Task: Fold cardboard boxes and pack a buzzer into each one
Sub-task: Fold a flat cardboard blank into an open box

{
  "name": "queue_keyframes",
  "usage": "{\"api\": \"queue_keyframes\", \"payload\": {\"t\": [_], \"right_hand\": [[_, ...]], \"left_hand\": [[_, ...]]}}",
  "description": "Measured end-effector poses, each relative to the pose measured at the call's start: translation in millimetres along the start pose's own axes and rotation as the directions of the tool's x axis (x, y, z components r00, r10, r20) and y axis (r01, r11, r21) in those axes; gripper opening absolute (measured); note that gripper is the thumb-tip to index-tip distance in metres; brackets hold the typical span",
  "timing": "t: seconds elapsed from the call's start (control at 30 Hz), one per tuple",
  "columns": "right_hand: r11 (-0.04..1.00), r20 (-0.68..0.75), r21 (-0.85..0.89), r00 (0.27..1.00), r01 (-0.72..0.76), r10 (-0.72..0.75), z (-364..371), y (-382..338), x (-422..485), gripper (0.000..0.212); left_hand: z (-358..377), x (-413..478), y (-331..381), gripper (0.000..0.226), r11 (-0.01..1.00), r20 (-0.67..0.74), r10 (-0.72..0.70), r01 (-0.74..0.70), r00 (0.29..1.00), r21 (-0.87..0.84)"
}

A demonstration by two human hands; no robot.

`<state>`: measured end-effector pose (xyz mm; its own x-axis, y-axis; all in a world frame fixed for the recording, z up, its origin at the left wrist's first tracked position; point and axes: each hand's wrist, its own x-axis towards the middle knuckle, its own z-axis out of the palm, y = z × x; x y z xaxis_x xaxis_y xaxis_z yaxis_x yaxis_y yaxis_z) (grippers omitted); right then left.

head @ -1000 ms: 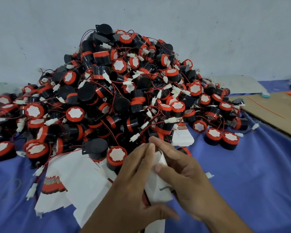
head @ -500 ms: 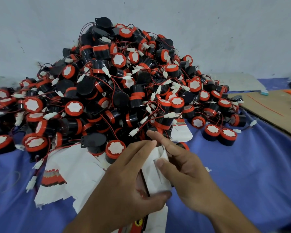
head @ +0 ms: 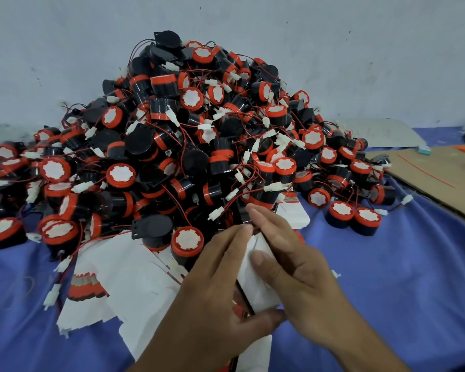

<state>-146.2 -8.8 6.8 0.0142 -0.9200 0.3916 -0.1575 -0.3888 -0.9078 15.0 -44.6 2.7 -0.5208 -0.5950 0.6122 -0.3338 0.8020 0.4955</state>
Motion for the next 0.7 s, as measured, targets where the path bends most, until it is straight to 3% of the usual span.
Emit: {"api": "queue_keyframes", "payload": {"t": [0.07,0.17,0.3,0.47,0.6,0.7], "right_hand": [[1.0,-0.001,-0.002,1.0,0.024,-0.024,-3,-3,-2,0.047],[0.994,0.056,-0.092,0.997,0.053,-0.048,-9,-5,-5,0.067],[0.898,0.199,-0.4,0.973,0.186,-0.113,-10,-10,-10,0.095],[0.645,0.295,-0.708,0.95,0.287,-0.099,2,-10,-14,0.118],[0.59,0.337,-0.726,0.931,0.352,-0.139,5,-5,-15,0.118],[0.559,0.335,-0.753,0.933,0.347,-0.128,1,-6,-13,0.104]], "left_hand": [[-1,-2,-2,0.095,0.996,0.042,-0.027,0.03,0.999,-0.079],[-9,-2,-8,0.09,0.976,0.11,-0.055,0.077,0.992,-0.204],[-15,-1,-20,0.102,0.982,0.209,0.008,0.031,0.978,-0.187],[-23,-1,-31,0.112,0.998,0.322,0.011,-0.029,0.947,0.052],[-23,-1,-30,0.086,0.97,0.333,0.028,-0.107,0.943,0.22],[-26,1,-28,0.073,0.906,0.293,0.012,-0.134,0.956,0.401]]}}
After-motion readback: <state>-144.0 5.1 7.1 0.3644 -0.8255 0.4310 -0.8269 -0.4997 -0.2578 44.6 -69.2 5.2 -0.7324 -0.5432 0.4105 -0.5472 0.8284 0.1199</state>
